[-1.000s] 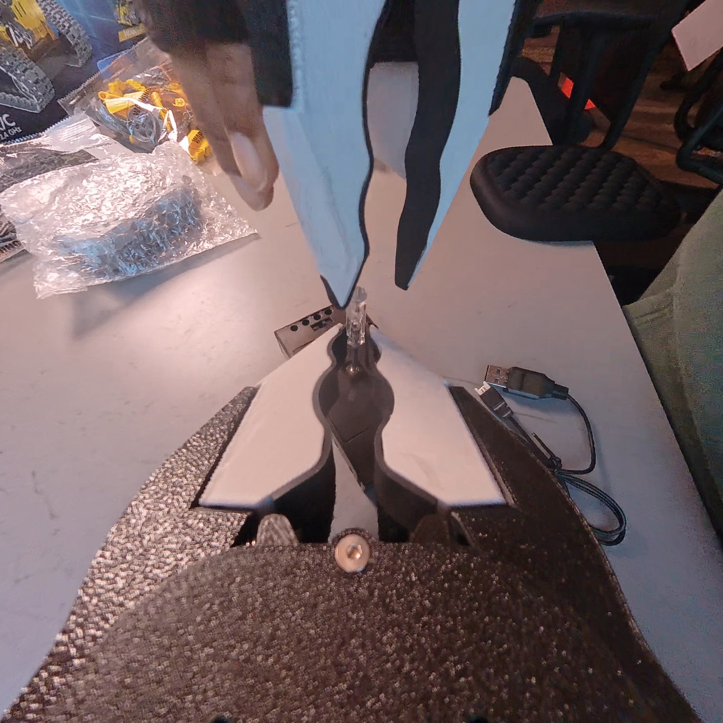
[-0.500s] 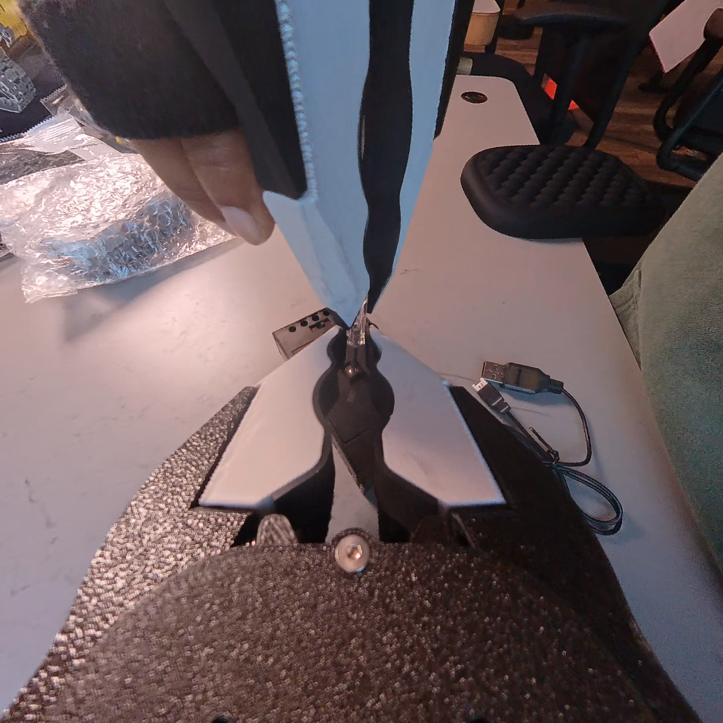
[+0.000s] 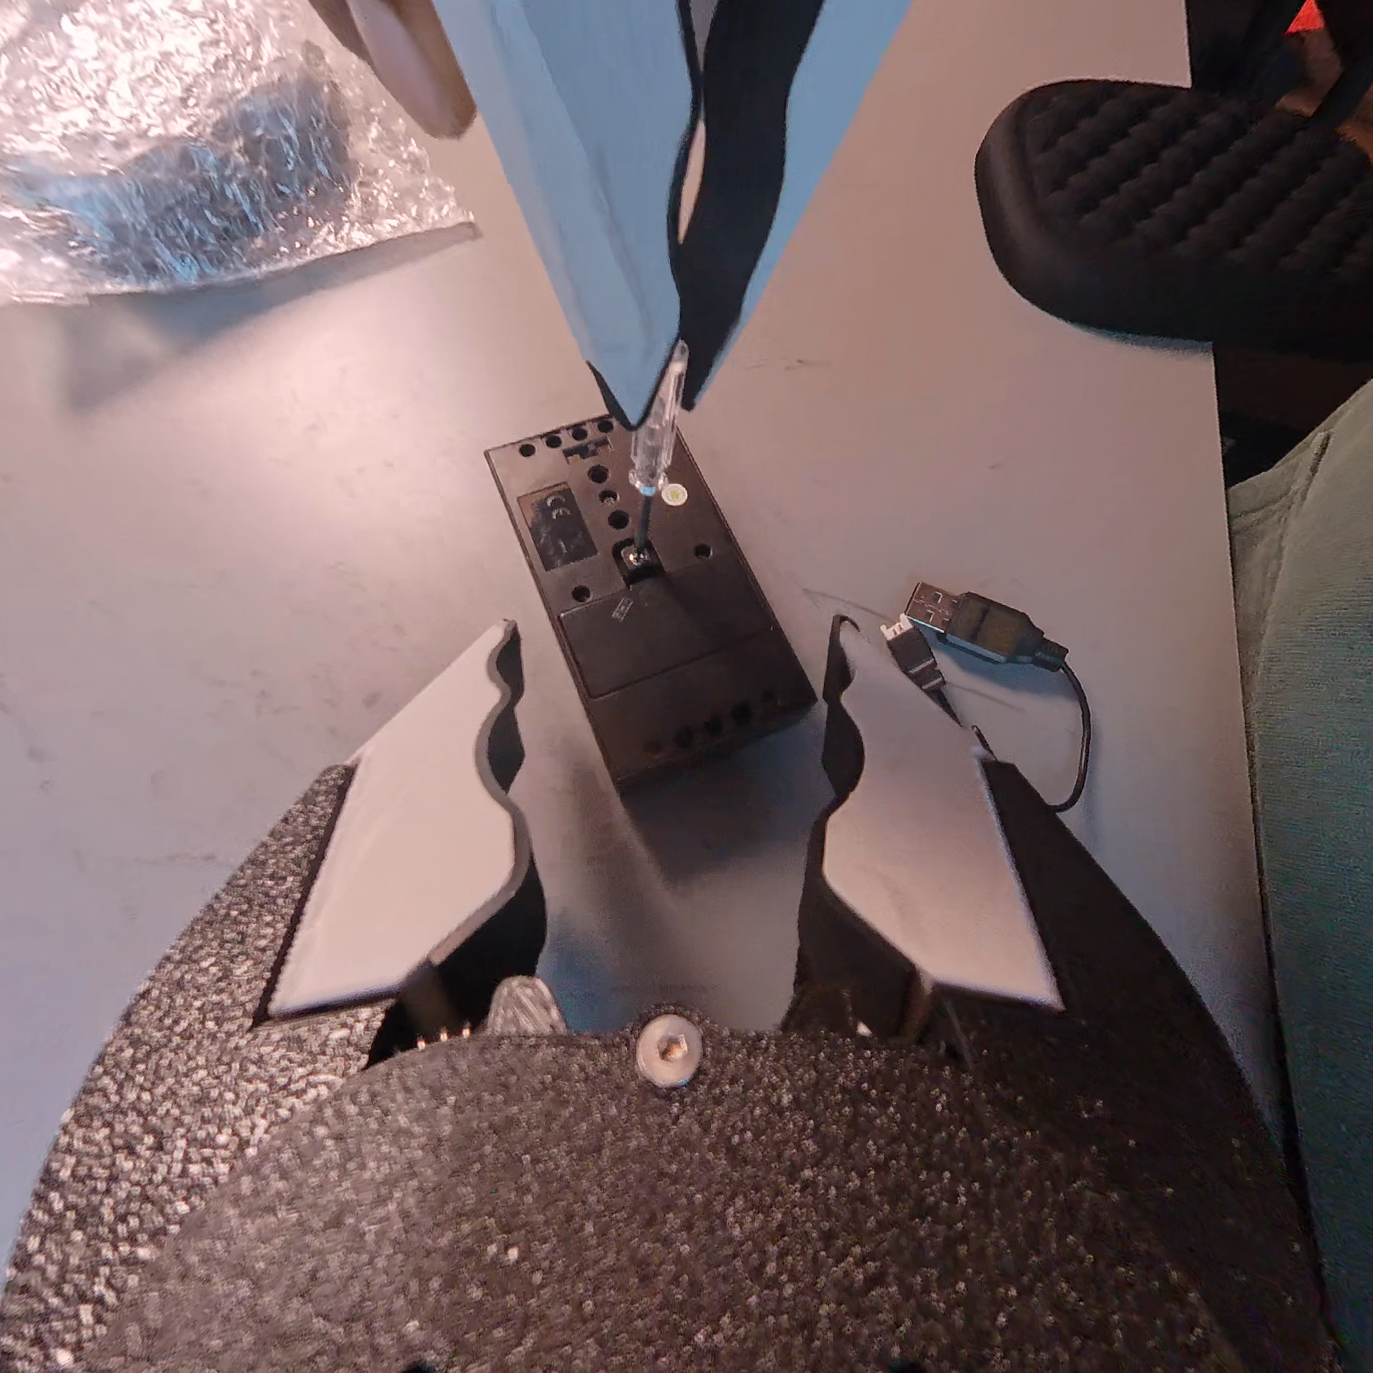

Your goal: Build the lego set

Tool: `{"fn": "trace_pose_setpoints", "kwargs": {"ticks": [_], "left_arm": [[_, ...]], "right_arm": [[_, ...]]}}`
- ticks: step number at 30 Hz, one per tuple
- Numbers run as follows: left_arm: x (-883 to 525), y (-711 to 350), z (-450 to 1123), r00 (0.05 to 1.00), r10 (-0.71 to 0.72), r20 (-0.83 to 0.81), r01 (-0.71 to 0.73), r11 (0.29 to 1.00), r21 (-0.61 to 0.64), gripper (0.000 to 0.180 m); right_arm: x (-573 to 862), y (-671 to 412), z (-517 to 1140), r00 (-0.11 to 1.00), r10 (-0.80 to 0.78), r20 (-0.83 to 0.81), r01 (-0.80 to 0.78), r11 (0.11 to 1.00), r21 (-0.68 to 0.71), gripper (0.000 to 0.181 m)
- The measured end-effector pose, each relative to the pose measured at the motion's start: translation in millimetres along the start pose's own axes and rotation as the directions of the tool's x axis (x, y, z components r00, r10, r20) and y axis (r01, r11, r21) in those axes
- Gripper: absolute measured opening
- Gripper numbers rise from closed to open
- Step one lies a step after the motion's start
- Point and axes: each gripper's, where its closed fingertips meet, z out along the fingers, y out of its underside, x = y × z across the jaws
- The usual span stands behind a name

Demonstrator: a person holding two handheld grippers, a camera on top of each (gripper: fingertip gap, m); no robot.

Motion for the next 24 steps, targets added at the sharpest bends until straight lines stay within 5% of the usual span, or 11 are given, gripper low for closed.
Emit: {"fn": "trace_pose_setpoints", "kwargs": {"ticks": [7, 12, 17, 24], "left_arm": [[3.4, 9.3, 4.3, 1.000, 0.018, -0.006, -0.018, 0.999, -0.048, 0.069], [2.8, 9.2, 4.6, 1.000, 0.004, 0.002, -0.004, 0.999, -0.047, 0.068], [2.4, 8.9, 5.1, 1.000, -0.001, 0.017, 0.002, 0.999, -0.049, 0.067], [2.1, 8.9, 5.4, 0.999, -0.006, 0.037, 0.008, 0.999, -0.051, 0.067]], "right_arm": [[-2.1, 2.1, 0.2, 0.999, 0.040, -0.020, -0.040, 0.999, -0.020, 0.007], [-0.9, 2.4, 0.4, 0.955, 0.291, -0.047, -0.292, 0.956, -0.003, 0.007], [-0.7, -0.6, 0.8, 0.793, 0.604, -0.078, -0.604, 0.796, 0.031, 0.007], [5.6, -2.5, 1.6, 0.436, 0.897, -0.073, -0.894, 0.441, 0.077, 0.007]]}}
